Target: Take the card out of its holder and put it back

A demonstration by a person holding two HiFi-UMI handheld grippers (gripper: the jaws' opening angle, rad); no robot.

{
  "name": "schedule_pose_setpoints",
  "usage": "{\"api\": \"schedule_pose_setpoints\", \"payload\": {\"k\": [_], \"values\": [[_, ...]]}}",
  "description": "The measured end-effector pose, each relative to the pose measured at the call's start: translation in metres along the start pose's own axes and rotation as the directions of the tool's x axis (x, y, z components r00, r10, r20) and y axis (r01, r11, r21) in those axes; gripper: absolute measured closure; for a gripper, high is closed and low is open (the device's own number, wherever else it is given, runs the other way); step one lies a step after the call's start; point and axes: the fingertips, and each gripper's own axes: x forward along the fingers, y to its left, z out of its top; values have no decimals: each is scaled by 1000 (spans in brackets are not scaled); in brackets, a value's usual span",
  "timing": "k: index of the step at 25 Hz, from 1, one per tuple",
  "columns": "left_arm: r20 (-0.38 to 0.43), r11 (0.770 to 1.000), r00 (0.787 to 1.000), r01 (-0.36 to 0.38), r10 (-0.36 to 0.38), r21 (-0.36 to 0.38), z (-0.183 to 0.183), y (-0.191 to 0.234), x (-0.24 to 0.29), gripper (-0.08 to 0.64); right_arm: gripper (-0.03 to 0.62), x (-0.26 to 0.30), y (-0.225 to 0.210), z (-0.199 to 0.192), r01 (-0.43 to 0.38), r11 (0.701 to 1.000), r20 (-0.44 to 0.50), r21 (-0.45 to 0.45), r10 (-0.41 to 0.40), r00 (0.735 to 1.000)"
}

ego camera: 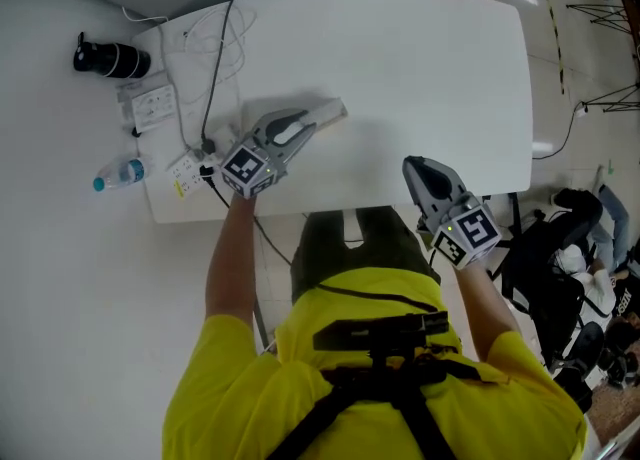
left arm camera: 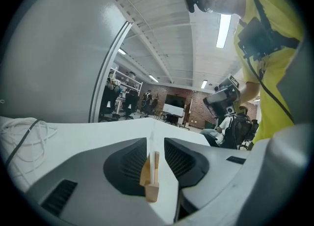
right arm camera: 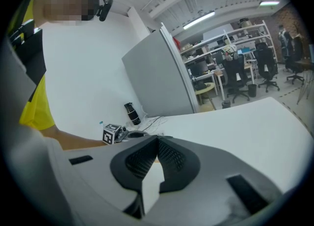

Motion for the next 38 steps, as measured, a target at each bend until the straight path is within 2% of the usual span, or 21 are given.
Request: {"api": "schedule_pose_setpoints", "payload": {"k": [2, 4, 6, 7, 9, 10, 12, 14, 16, 19, 22, 25, 28, 34, 38], "values": [[31, 1000, 999, -21, 21, 0, 8, 3, -5, 451, 586, 5, 2, 1, -5, 1000, 6, -5, 5, 1000], [75, 997, 994, -77, 76, 4, 30, 9, -16, 451, 586, 9, 4, 11, -4, 1000, 27, -16, 4, 1000], [121, 984, 977, -176, 175, -6, 58, 15, -38, 451, 586, 10, 5, 27, 5, 1000, 58, -31, -3, 998], [145, 970, 959, -244, 244, -18, 74, 18, -52, 451, 586, 8, 7, 38, 10, 999, 76, -41, -7, 997], [178, 918, 901, -394, 395, -45, 108, 19, -82, 509, 586, 1, 12, 62, 20, 997, 116, -68, -12, 993], [177, 885, 868, -463, 465, -55, 122, 17, -97, 509, 586, -4, 15, 76, 25, 996, 136, -82, -13, 991], [168, 807, 791, -588, 589, -61, 151, 10, -123, 536, 586, -13, 20, 103, 31, 994, 175, -108, -11, 984], [163, 734, 720, -677, 675, -55, 179, -1, -144, 560, 586, -22, 25, 131, 34, 991, 221, -130, -4, 975], [177, 696, 678, -716, 713, -62, 206, -20, -157, 560, 586, -33, 31, 156, 38, 989, 273, -143, 2, 962], [226, 673, 641, -732, 733, -105, 240, -48, -168, 560, 586, -51, 36, 187, 53, 989, 351, -138, -1, 936], [246, 682, 642, -718, 726, -140, 252, -71, -170, 560, 586, -66, 41, 202, 57, 991, 399, -123, -3, 917], [290, 706, 659, -701, 694, -98, 264, -83, -166, 560, 586, -71, 45, 209, 54, 989, 423, -135, 8, 906], [266, 708, 671, -703, 693, -72, 256, -71, -157, 560, 586, -69, 44, 210, 61, 988, 429, -145, 7, 903], [247, 722, 686, -684, 685, -102, 247, -71, -150, 560, 588, -65, 48, 198, 56, 988, 413, -147, 10, 911], [228, 712, 680, -695, 696, -102, 245, -67, -151, 560, 588, -60, 50, 200, 61, 986, 409, -154, 8, 912]]}}
